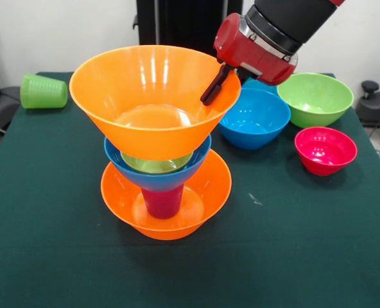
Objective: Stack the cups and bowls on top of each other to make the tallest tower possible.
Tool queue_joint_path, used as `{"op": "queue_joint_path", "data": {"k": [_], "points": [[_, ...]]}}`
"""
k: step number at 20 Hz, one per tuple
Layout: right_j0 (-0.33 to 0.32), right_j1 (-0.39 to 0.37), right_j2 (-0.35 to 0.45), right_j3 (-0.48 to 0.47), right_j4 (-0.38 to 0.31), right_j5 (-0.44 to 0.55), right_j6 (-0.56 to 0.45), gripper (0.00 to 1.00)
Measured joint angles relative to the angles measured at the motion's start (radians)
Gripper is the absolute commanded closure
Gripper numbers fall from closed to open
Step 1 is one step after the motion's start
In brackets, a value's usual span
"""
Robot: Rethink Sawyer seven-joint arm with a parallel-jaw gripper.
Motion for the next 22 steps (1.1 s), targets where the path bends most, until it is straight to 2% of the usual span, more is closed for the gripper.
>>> {"op": "queue_joint_path", "data": {"k": [22], "points": [[-0.001, 0.012, 0.000, 0.001, 0.011, 0.000, 0.000, 1.00]]}}
